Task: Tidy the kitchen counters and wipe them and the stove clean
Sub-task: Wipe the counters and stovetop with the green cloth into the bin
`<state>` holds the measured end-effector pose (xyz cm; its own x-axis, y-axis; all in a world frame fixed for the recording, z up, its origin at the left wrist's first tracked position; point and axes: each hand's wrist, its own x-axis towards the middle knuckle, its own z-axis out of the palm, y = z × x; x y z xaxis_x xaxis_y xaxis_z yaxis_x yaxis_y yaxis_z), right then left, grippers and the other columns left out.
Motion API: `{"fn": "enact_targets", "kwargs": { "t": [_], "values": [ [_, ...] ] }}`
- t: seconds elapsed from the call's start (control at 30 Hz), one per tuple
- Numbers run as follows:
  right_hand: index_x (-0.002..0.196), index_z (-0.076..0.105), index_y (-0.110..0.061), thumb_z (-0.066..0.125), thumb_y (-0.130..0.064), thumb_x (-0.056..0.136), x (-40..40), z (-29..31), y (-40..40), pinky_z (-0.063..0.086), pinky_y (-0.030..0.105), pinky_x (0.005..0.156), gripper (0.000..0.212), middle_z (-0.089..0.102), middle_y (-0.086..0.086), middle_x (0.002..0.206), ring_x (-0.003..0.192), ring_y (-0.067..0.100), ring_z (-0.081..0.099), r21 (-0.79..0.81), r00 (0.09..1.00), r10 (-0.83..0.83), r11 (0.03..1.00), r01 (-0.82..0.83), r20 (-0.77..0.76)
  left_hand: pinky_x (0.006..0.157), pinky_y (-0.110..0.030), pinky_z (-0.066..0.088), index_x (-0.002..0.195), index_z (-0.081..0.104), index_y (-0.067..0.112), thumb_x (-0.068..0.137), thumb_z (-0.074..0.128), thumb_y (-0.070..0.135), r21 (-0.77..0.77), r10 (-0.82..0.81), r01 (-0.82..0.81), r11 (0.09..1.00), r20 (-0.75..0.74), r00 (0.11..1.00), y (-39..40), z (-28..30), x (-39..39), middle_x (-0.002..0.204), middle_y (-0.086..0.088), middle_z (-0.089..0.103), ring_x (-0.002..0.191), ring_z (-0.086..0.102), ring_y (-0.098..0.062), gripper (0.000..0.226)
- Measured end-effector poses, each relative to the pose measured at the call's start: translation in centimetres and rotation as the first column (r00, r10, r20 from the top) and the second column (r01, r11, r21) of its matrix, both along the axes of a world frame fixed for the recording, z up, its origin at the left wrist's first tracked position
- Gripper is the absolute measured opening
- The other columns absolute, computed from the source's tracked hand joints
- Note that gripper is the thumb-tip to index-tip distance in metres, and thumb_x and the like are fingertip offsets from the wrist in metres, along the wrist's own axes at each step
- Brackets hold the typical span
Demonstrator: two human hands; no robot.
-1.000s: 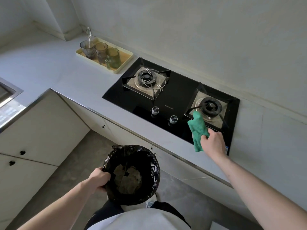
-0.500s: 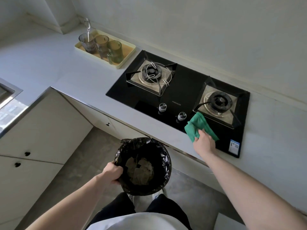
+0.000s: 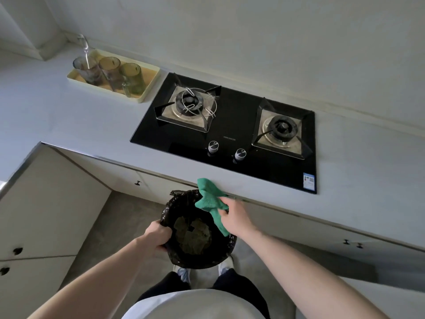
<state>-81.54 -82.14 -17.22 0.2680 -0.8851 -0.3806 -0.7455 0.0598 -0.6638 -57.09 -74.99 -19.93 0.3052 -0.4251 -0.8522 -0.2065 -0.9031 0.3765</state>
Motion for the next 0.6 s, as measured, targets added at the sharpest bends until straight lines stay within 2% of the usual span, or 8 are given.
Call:
{"fn": "enact_targets", "kwargs": {
  "t": [0.07, 0.13, 0.3, 0.47, 0.6],
  "values": [
    [0.132, 0.063, -0.034, 0.056, -0.022, 0.098, -1.3, 0.6, 1.1, 0.057, 0.037, 0.094, 0.037, 0.069, -0.018, 0.117, 0.104, 0.006, 0.066, -0.010, 0.999, -0.037, 0.999, 0.037, 0.010, 0.049, -0.043, 0.061, 0.093, 0.067, 0.008, 0.081, 0.051, 0.001, -0.006, -0.011, 0.011, 1.000, -0.009, 1.000, 0.0, 0.4, -0.3, 0.087, -0.018, 0.073, 0.065, 0.075, -0.035, 0.021],
    [0.131, 0.062, -0.037, 0.055, -0.025, 0.099, -3.1, 1.5, 2.0, 0.057, 0.035, 0.093, 0.035, 0.070, -0.021, 0.114, 0.104, 0.004, 0.065, -0.026, 0.995, -0.095, 0.995, 0.095, 0.021, 0.046, -0.040, 0.060, 0.090, 0.065, 0.009, 0.082, 0.051, -0.001, -0.012, -0.034, 0.034, 0.999, -0.011, 0.999, 0.1, 0.4, -0.5, 0.085, -0.017, 0.072, 0.064, 0.074, -0.033, 0.019],
    [0.127, 0.066, -0.035, 0.059, -0.024, 0.098, -9.1, 3.9, 2.8, 0.058, 0.037, 0.085, 0.032, 0.073, -0.018, 0.107, 0.097, 0.007, 0.068, -0.147, 0.969, -0.248, 0.958, 0.246, 0.007, 0.056, -0.051, 0.063, 0.094, 0.068, 0.005, 0.077, 0.051, -0.003, -0.026, -0.044, 0.044, 0.999, -0.027, 0.999, 0.2, -0.5, -1.3, 0.088, -0.021, 0.073, 0.068, 0.075, -0.037, 0.026],
    [0.135, 0.063, -0.029, 0.061, -0.017, 0.096, -15.7, 5.0, 1.3, 0.056, 0.035, 0.094, 0.042, 0.071, -0.010, 0.124, 0.110, 0.015, 0.068, -0.253, 0.929, -0.370, 0.898, 0.360, 0.011, 0.060, -0.054, 0.064, 0.096, 0.070, 0.003, 0.072, 0.051, -0.001, -0.022, -0.053, 0.053, 0.998, -0.040, 0.998, 0.2, -1.0, -3.5, 0.086, -0.022, 0.075, 0.067, 0.076, -0.037, 0.031],
    [0.139, 0.062, -0.021, 0.060, -0.008, 0.094, -20.1, 4.9, -1.3, 0.052, 0.034, 0.098, 0.047, 0.067, -0.001, 0.134, 0.119, 0.023, 0.064, -0.349, 0.924, -0.382, 0.868, 0.352, -0.018, 0.055, -0.047, 0.063, 0.096, 0.069, 0.002, 0.076, 0.051, -0.004, -0.026, -0.026, 0.026, 0.999, -0.027, 0.999, 0.3, -0.3, -7.0, 0.087, -0.022, 0.074, 0.066, 0.076, -0.035, 0.028]
  ]
}}
